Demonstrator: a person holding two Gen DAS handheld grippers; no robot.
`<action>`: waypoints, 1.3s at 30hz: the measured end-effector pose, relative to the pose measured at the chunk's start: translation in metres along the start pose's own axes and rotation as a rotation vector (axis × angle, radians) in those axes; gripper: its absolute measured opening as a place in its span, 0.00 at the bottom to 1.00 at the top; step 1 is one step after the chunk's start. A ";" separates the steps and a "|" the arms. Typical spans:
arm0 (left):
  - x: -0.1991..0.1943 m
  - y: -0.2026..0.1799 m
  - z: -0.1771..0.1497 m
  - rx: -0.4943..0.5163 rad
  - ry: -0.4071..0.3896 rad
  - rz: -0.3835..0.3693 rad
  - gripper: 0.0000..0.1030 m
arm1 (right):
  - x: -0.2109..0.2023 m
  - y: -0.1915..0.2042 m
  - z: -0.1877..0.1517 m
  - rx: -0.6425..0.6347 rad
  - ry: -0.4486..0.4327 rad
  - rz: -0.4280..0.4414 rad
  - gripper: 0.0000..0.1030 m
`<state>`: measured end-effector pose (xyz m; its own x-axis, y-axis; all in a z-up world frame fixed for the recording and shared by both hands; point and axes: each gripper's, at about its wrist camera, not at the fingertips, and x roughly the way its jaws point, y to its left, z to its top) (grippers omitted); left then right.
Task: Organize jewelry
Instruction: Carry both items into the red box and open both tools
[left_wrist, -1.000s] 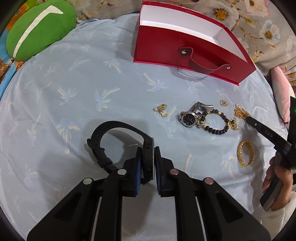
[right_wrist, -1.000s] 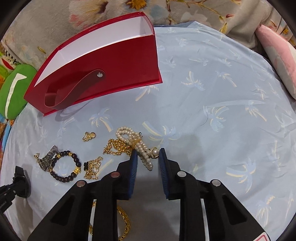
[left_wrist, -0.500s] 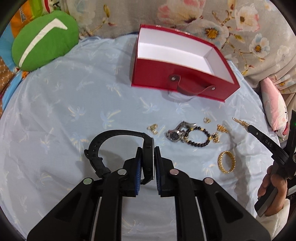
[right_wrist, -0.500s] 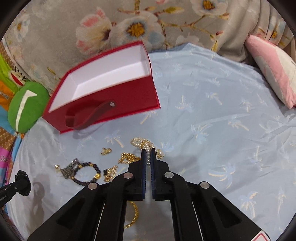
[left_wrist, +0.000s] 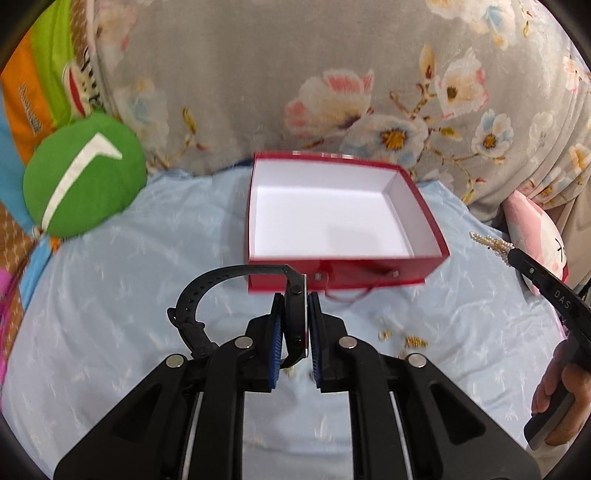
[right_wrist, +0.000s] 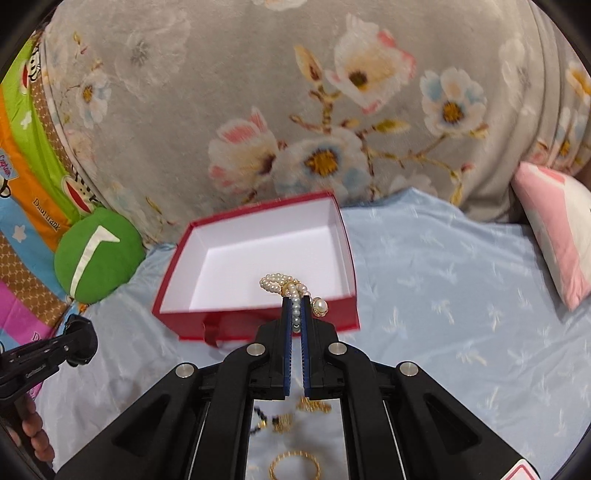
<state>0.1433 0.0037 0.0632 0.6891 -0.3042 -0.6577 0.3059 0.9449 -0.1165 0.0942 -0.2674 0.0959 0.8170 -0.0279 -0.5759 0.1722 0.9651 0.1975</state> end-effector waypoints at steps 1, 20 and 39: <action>0.004 -0.002 0.010 0.006 -0.014 -0.001 0.12 | 0.003 0.003 0.007 -0.006 -0.007 0.003 0.03; 0.141 -0.036 0.116 0.098 -0.035 0.051 0.12 | 0.149 0.036 0.068 -0.073 0.088 -0.045 0.03; 0.226 -0.039 0.093 0.088 0.029 0.142 0.66 | 0.201 0.035 0.052 -0.088 0.134 -0.099 0.39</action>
<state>0.3484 -0.1127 -0.0114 0.7108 -0.1631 -0.6842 0.2638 0.9636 0.0443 0.2935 -0.2529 0.0284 0.7170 -0.0947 -0.6906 0.1944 0.9786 0.0677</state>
